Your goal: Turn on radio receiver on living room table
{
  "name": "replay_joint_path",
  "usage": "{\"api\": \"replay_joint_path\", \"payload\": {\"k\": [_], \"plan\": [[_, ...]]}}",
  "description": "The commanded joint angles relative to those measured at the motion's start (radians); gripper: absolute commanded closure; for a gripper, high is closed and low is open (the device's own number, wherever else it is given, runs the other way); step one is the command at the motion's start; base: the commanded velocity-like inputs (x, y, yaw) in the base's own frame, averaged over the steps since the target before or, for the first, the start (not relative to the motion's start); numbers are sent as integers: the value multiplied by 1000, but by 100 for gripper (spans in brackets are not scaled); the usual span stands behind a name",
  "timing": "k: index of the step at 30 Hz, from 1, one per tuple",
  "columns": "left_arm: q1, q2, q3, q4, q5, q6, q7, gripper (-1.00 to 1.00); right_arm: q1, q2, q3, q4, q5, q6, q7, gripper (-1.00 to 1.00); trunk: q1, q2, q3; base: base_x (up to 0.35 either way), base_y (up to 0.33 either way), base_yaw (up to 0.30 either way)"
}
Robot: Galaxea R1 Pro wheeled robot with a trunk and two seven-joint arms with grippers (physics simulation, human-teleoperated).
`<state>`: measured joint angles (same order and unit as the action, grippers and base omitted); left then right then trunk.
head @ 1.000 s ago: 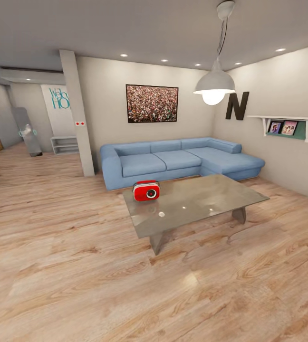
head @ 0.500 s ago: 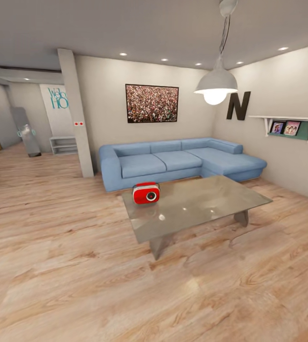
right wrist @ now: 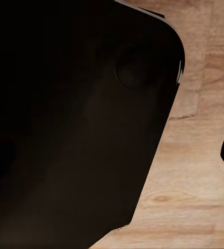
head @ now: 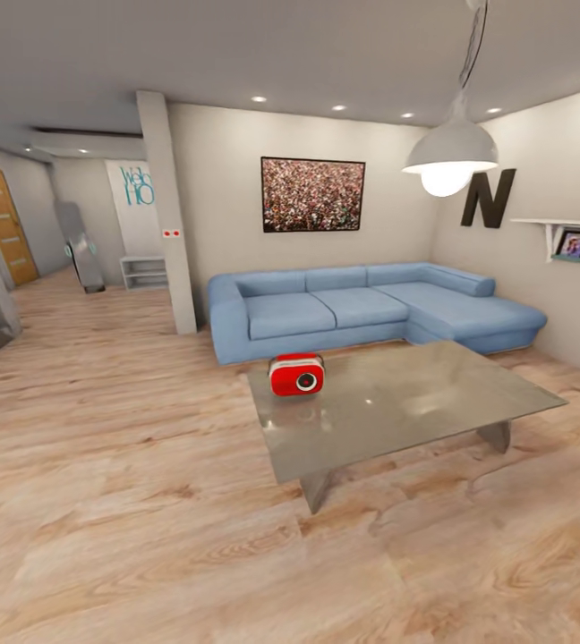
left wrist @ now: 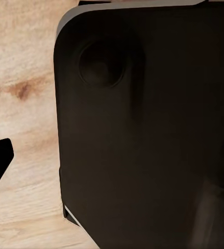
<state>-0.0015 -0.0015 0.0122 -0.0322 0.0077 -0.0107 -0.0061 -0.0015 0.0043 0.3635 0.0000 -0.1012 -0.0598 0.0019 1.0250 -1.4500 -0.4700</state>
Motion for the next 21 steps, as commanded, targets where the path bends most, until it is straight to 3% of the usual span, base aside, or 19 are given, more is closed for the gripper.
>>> {"api": "replay_joint_path", "payload": {"k": [1, 21], "plan": [[0, 0, 0, 0, 0, 0, 0, -100, 0, 0, 0, 0, 0, 0, 0, -100, 0, 0, 0, 323, 0, 279], [0, 0, -1, 0, 0, 0, 0, -100, 0, 0, 0, 0, 0, 0, 0, -100, 0, 0, 0, 292, 0, 280]]}}
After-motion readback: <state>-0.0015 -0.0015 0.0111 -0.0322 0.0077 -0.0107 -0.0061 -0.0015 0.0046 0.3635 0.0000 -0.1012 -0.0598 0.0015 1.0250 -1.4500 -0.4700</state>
